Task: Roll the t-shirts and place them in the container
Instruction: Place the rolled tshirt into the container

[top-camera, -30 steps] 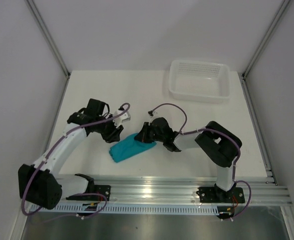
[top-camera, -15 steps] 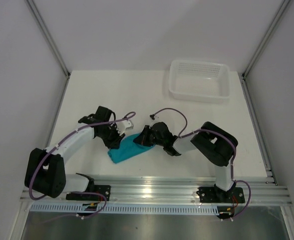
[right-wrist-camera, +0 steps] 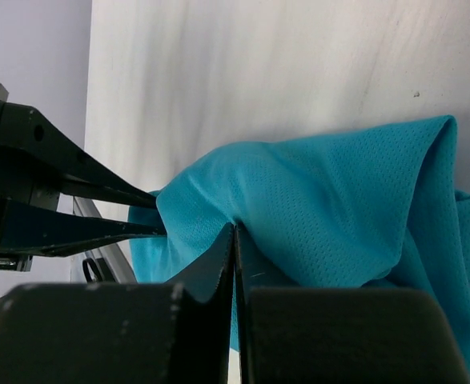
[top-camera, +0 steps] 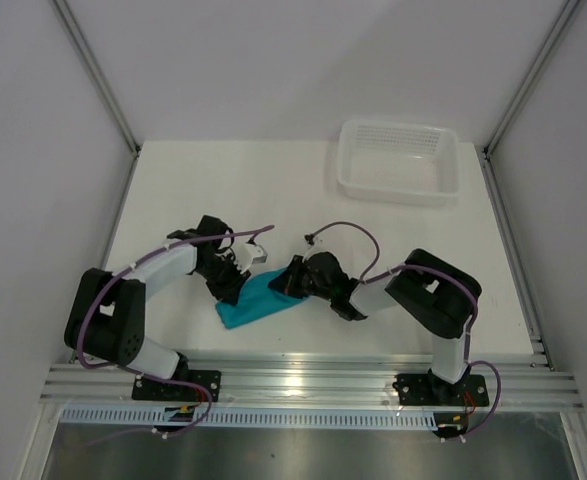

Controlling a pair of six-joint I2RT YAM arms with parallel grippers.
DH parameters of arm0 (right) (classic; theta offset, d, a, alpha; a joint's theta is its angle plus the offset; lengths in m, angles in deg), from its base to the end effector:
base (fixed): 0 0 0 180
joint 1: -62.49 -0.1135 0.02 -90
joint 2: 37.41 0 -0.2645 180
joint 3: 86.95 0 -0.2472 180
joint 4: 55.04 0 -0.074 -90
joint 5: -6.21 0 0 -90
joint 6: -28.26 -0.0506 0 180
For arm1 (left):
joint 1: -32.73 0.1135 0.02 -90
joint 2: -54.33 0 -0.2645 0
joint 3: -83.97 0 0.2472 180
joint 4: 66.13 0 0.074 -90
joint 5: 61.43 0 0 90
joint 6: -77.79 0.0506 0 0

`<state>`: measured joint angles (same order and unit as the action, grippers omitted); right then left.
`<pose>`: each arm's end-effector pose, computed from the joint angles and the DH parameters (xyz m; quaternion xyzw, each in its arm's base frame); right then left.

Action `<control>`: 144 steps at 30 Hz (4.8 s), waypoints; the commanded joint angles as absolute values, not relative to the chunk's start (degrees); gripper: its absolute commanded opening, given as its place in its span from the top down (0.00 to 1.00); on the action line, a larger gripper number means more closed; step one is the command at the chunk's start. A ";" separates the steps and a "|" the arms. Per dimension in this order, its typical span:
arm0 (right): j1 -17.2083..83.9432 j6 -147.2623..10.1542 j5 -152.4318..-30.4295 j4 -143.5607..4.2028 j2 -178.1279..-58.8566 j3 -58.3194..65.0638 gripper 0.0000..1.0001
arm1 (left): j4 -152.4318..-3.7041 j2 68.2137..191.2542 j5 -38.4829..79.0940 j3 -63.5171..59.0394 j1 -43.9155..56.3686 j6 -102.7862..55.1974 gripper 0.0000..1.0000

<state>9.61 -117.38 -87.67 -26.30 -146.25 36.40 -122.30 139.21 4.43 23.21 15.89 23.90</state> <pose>0.2213 0.2980 0.1190 0.0016 0.8358 0.4616 0.2973 0.2259 -0.0900 0.1575 0.4502 0.8643 -0.1916 0.1165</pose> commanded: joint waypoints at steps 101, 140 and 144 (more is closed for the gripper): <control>16.00 -62.02 -107.68 -57.81 -132.50 22.28 0.40 | -126.05 144.94 4.13 19.31 35.71 24.61 0.87; 16.35 -58.84 -135.55 -78.14 -169.69 -11.79 0.41 | -127.37 150.83 3.08 10.60 35.63 24.26 0.82; 16.53 -61.29 -136.96 -75.42 -169.34 -10.03 0.67 | -127.37 150.74 2.99 10.26 35.63 24.26 0.82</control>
<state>16.80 -59.21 -134.71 -76.55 -168.26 -11.36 -128.79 150.27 2.04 12.39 35.05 23.31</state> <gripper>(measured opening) 0.356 0.178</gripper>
